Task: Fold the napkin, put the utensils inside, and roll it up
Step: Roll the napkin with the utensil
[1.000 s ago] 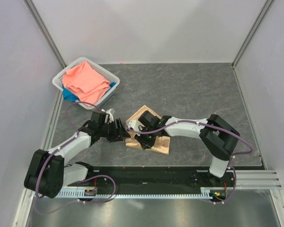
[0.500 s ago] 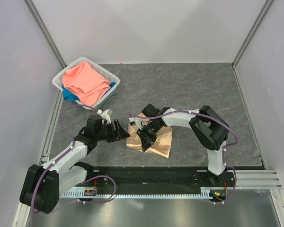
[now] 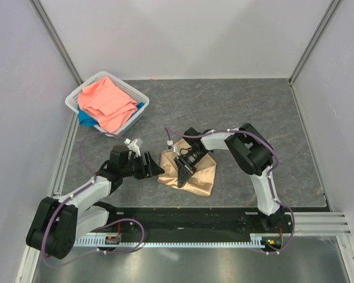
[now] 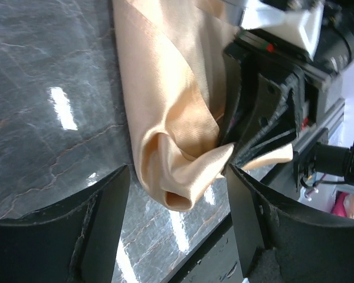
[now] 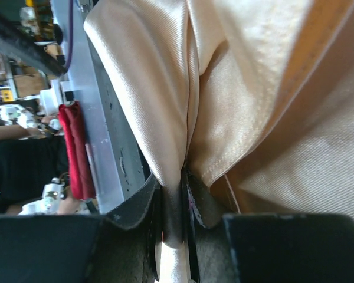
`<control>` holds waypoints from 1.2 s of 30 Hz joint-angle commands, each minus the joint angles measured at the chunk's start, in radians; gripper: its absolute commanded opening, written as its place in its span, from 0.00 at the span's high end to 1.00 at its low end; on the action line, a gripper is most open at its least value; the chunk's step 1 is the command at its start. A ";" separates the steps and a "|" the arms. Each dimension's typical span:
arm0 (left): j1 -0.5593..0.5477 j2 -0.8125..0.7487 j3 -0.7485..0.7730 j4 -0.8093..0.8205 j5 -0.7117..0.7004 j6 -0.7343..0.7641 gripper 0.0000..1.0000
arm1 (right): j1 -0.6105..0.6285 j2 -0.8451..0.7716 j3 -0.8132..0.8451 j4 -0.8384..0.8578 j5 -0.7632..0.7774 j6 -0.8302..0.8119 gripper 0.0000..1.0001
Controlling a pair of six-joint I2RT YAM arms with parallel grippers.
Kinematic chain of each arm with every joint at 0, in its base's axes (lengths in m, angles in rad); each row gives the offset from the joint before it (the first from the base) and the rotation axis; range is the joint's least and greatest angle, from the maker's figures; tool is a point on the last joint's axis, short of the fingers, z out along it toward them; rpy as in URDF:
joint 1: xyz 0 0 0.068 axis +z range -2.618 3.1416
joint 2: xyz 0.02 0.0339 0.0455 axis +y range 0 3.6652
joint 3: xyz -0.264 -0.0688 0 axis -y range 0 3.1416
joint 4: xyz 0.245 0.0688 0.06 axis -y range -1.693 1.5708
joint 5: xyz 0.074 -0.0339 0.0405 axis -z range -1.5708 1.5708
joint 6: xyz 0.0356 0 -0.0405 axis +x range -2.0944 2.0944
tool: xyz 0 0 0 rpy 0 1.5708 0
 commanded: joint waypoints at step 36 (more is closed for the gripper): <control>-0.029 0.193 0.096 -0.069 -0.030 0.048 0.98 | -0.047 -0.032 0.061 -0.027 0.107 0.016 0.65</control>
